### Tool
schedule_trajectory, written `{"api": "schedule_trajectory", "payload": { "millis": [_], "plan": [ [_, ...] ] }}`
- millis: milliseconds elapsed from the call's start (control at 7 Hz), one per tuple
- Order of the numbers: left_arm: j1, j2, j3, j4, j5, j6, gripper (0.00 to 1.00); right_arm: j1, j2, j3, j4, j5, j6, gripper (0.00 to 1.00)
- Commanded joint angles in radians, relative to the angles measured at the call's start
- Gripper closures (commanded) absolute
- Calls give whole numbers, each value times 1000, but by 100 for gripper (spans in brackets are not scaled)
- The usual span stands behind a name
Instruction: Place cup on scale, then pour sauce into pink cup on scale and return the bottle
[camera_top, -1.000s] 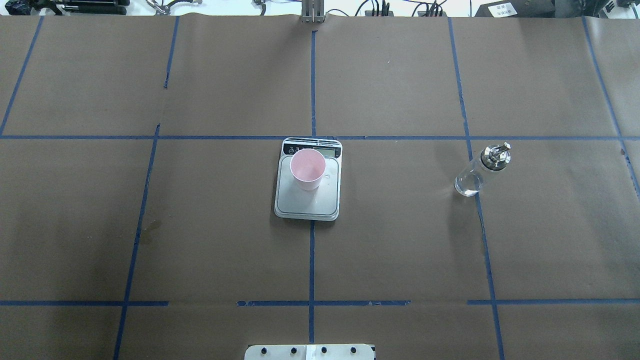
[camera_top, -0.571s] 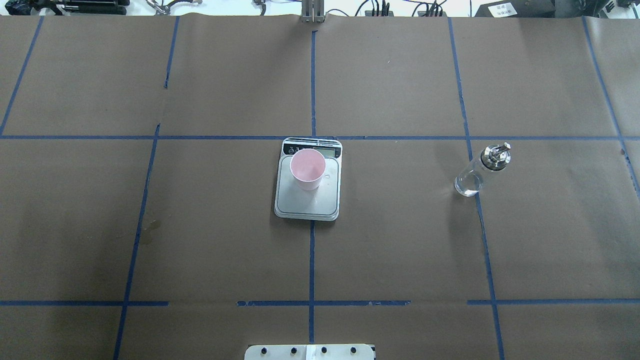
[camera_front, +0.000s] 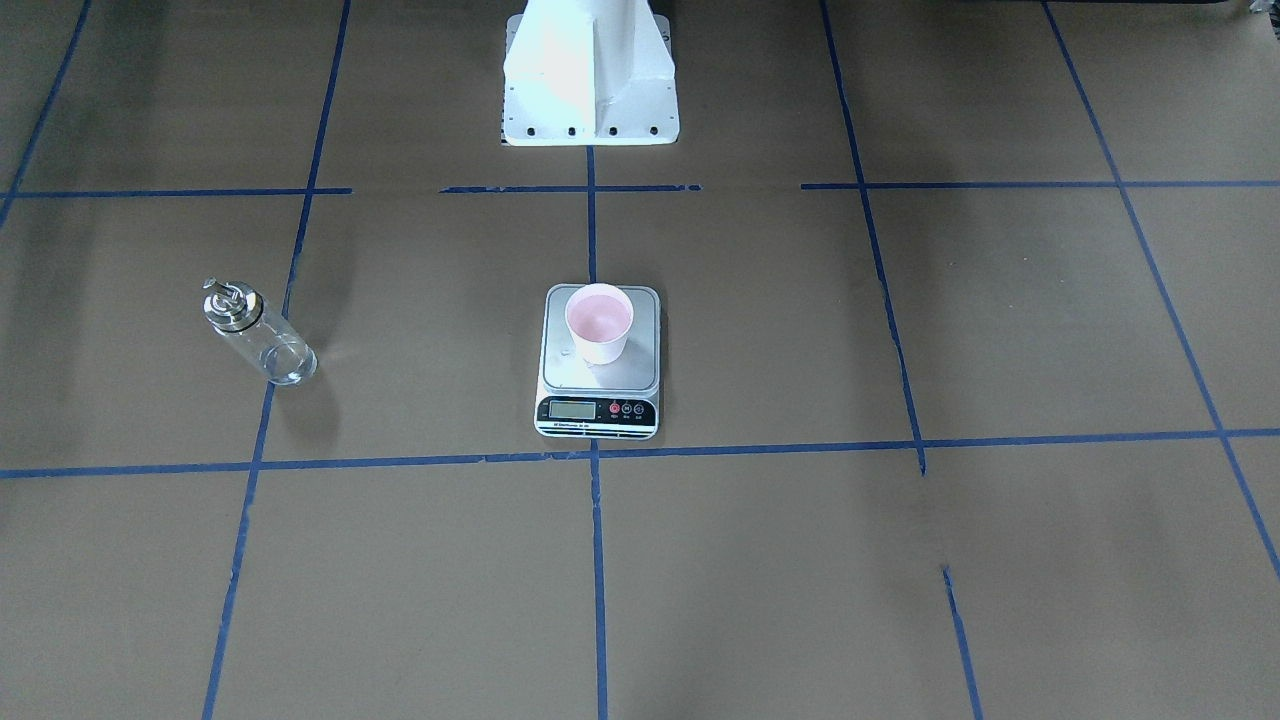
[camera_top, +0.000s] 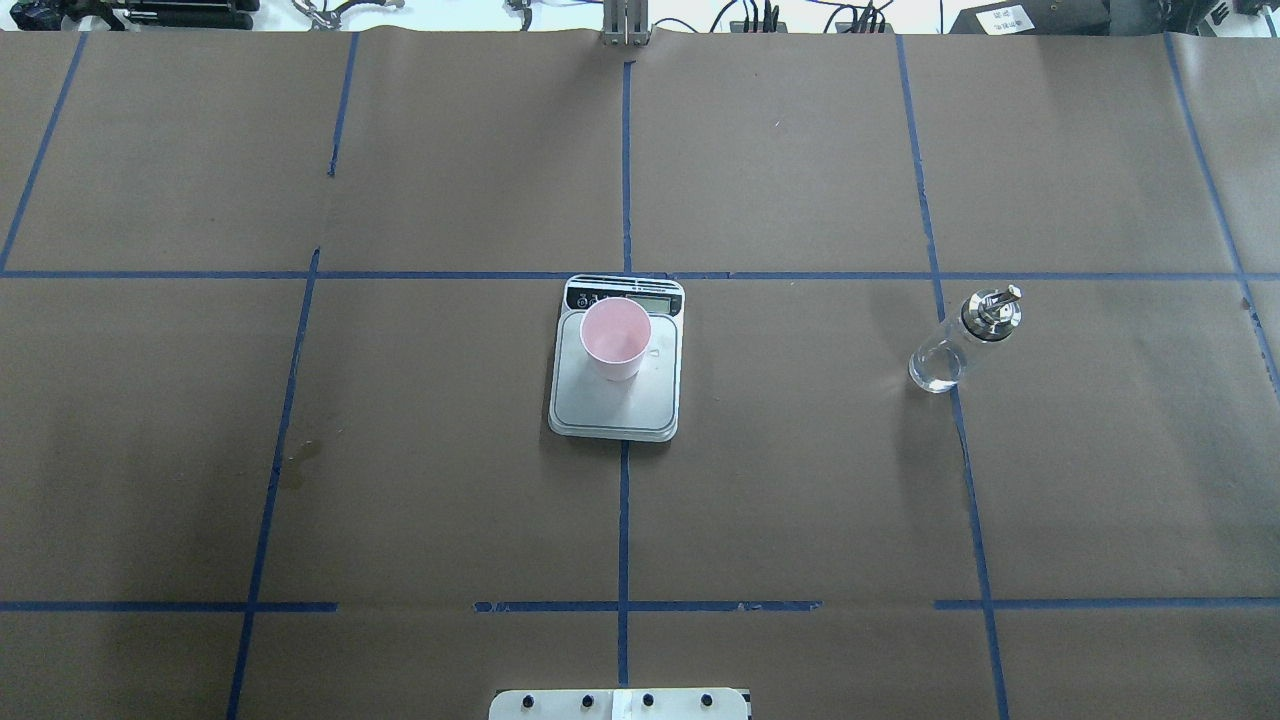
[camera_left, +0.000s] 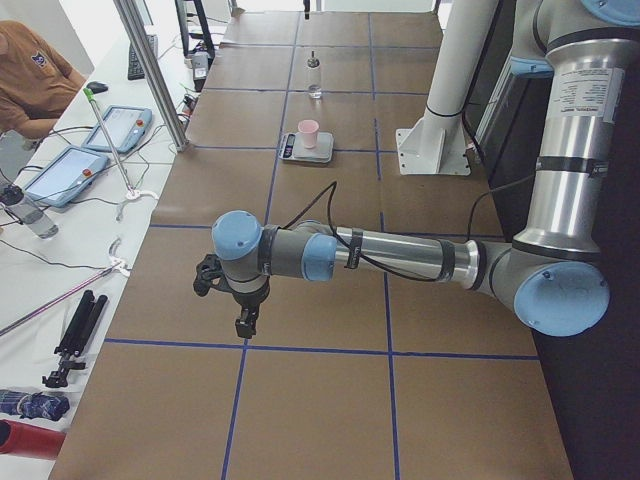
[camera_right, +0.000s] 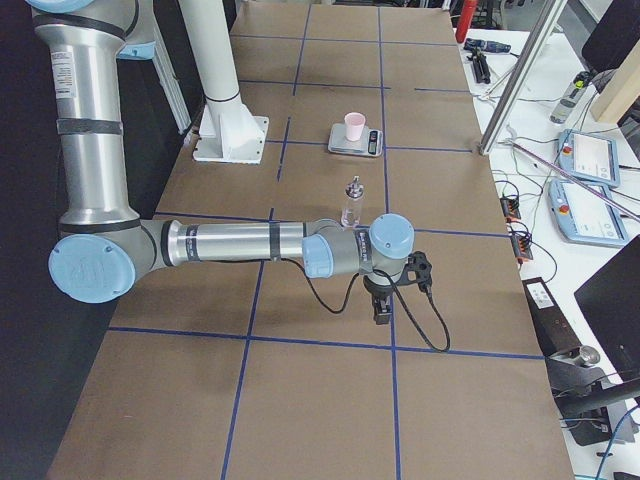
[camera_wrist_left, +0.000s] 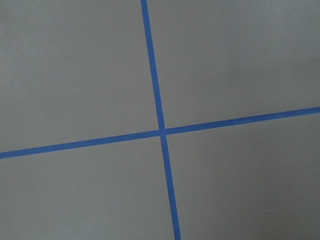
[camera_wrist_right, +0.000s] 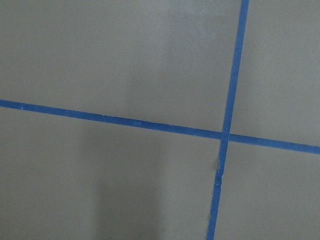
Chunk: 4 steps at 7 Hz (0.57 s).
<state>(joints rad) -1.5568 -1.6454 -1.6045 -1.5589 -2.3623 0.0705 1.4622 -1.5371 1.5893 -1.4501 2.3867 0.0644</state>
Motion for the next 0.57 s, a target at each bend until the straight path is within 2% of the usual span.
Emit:
{"api": "schedule_trajectory", "payload": {
  "millis": [0, 143, 429],
  "plan": [
    [0, 10, 0, -7, -2, 0, 0, 1, -5, 1, -1, -1, 0, 0],
    [0, 10, 0, -7, -2, 0, 0, 13, 0, 3, -4, -1, 0, 0],
    [0, 10, 0, -7, -3, 0, 0, 15, 11, 43, -100, -17, 0, 0]
  ]
}}
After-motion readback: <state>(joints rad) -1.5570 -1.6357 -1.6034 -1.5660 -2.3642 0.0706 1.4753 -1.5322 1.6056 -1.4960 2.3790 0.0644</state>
